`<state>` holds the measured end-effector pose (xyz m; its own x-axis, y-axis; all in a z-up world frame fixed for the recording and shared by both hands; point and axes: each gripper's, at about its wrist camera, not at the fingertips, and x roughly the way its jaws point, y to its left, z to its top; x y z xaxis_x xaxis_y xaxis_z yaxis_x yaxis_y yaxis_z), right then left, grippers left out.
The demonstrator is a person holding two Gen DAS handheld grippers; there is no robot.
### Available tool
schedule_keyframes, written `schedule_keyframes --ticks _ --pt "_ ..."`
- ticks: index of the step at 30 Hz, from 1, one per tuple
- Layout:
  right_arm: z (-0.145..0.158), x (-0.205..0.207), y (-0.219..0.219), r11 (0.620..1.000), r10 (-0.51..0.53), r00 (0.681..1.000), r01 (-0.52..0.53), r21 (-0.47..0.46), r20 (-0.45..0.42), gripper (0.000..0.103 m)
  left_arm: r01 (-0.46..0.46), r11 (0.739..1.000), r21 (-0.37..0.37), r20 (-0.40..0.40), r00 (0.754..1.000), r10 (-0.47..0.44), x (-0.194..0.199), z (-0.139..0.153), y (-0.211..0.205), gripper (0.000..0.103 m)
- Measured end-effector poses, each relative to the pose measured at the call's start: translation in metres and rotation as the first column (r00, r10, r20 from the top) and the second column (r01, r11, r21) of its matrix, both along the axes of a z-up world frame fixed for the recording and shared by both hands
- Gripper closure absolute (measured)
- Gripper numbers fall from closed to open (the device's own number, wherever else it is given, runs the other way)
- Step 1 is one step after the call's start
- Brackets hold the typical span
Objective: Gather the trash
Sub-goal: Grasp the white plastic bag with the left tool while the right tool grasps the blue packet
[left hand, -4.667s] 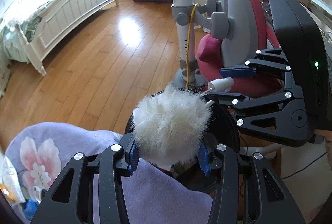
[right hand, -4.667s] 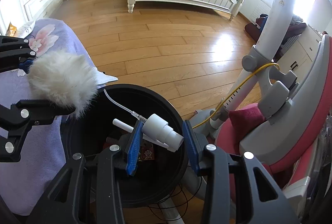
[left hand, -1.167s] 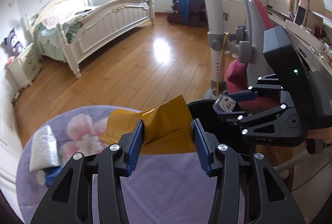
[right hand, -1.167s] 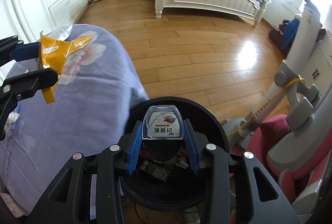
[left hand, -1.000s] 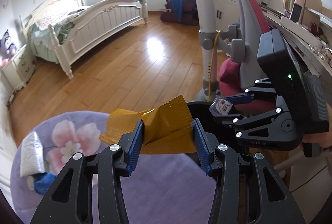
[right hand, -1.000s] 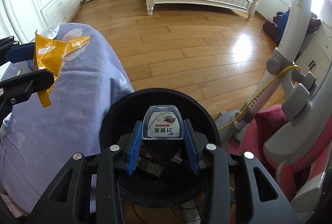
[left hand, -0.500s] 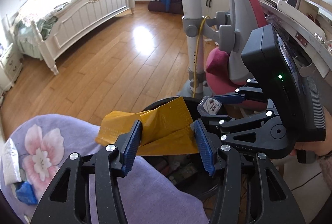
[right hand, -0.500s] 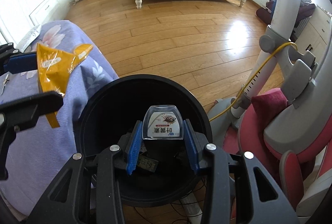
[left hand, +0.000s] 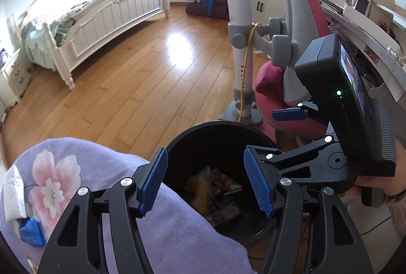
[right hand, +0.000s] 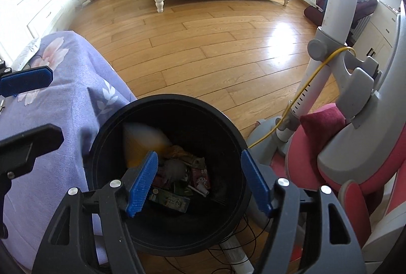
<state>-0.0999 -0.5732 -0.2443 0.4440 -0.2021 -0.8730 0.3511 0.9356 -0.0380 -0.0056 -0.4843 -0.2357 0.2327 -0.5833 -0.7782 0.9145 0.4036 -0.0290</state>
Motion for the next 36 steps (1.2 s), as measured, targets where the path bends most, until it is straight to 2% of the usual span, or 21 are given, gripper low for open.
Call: schedule_keyframes --ticks 7,12,16,17,19,23,25,28,33,34,36 --pt "0.009 0.013 0.019 0.999 0.037 0.999 -0.037 -0.006 0.016 0.034 -0.061 0.998 -0.022 0.004 0.998 0.061 0.014 0.01 0.032 0.037" --pt "0.015 0.033 0.045 0.996 0.091 0.996 -0.091 -0.018 0.015 0.034 -0.164 0.986 -0.021 0.07 0.984 0.165 0.048 0.018 0.082 0.037" --pt "0.018 0.049 0.064 0.992 0.124 0.992 -0.123 -0.022 0.017 0.035 -0.311 0.95 0.003 0.129 0.942 0.308 0.1 0.018 0.129 0.037" --pt "0.02 0.053 0.07 0.991 0.131 0.991 -0.13 -0.023 0.018 0.035 -0.364 0.931 0.005 0.149 0.921 0.36 0.121 0.018 0.147 0.037" --pt "0.021 0.064 0.081 0.988 0.152 0.988 -0.152 -0.022 0.018 0.035 -0.429 0.903 0.013 0.154 0.893 0.422 0.148 0.017 0.173 0.035" --pt "0.024 0.093 0.111 0.975 0.219 0.976 -0.218 -0.034 0.017 0.035 -0.544 0.838 0.033 0.076 0.838 0.541 0.211 0.008 0.23 0.035" --pt "0.026 0.105 0.125 0.968 0.248 0.968 -0.247 -0.04 0.024 0.035 -0.568 0.822 0.04 0.044 0.823 0.566 0.233 0.005 0.246 0.035" --pt "0.031 0.123 0.145 0.958 0.285 0.958 -0.284 -0.04 0.036 0.035 -0.565 0.822 0.07 0.044 0.825 0.564 0.254 -0.004 0.249 0.035" --pt "0.038 0.143 0.169 0.941 0.336 0.941 -0.334 -0.052 0.032 0.035 -0.519 0.849 0.102 0.021 0.854 0.519 0.264 -0.026 0.237 0.037" --pt "0.038 0.146 0.172 0.939 0.342 0.939 -0.34 -0.054 0.03 0.035 -0.507 0.857 0.089 0.02 0.861 0.508 0.263 -0.028 0.235 0.041" --pt "0.04 0.152 0.178 0.935 0.352 0.935 -0.351 -0.057 0.028 0.035 -0.492 0.868 0.072 0.011 0.87 0.493 0.264 -0.031 0.234 0.061"
